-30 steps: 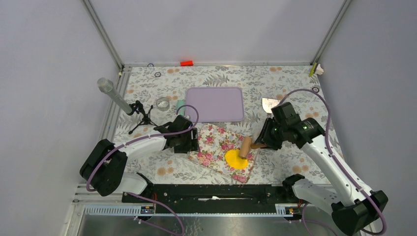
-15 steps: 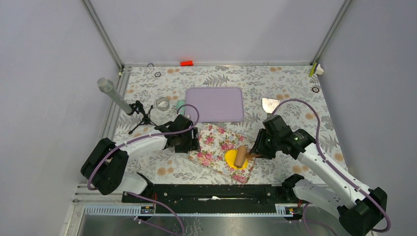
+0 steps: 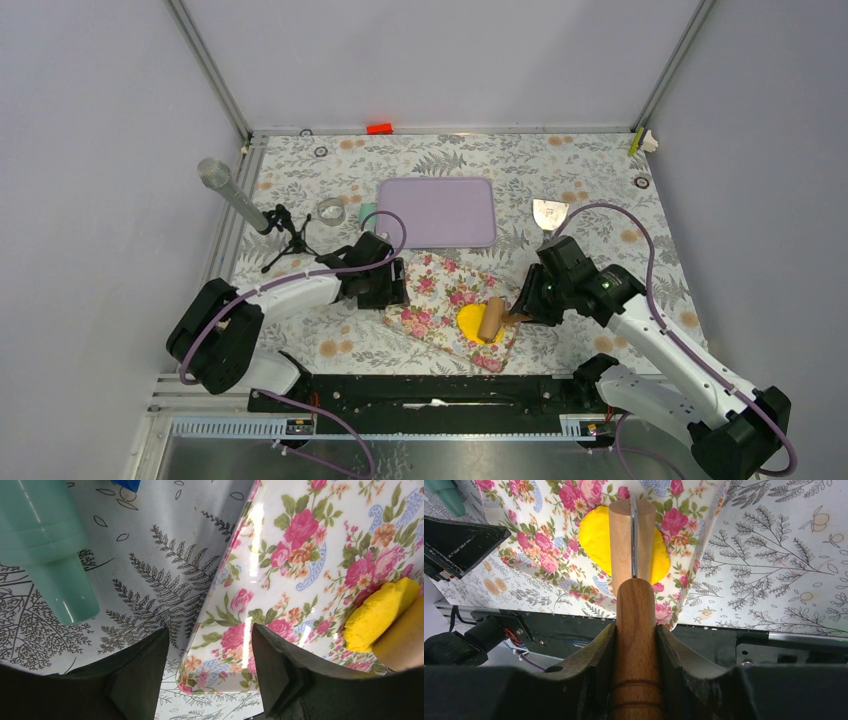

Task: Roll out the dumpling wrappers from the dough
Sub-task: Flatten out the dough on the work surface.

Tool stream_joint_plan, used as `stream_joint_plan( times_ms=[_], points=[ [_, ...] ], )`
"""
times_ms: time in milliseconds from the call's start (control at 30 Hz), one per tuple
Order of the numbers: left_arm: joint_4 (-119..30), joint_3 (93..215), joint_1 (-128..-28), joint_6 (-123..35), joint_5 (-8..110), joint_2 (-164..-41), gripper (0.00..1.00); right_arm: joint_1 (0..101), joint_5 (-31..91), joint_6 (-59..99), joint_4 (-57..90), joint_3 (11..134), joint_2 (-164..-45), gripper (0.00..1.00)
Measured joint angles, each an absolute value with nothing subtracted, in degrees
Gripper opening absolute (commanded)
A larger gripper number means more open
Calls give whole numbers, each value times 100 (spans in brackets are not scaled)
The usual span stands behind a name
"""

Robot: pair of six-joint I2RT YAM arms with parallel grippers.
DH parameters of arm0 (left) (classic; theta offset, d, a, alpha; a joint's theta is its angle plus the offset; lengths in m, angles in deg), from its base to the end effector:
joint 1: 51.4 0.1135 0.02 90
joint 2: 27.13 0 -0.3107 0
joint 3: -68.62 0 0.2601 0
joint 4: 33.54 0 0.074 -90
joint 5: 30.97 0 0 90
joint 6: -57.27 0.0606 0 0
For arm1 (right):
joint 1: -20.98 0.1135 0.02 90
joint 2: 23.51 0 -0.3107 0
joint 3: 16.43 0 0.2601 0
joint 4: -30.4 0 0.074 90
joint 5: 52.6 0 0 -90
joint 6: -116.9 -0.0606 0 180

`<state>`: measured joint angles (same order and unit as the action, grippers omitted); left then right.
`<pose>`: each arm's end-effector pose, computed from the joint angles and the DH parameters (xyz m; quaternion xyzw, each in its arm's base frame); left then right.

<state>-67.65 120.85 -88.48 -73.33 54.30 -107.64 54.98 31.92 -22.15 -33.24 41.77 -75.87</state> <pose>0.2045 -0.1608 0.1776 -0.0200 0.9701 -0.1807 0.1606 0.1299 0.0946 0.2723 0.1125 0.9532 0.2180 0.1769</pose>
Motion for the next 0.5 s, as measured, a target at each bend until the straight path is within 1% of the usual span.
stream_joint_plan(
  times_ms=[500],
  points=[
    [-6602,12149,-8848,-7333,5327,-10897,64,5498,3210,-2301,-3486,4162,-7480,0]
  ],
)
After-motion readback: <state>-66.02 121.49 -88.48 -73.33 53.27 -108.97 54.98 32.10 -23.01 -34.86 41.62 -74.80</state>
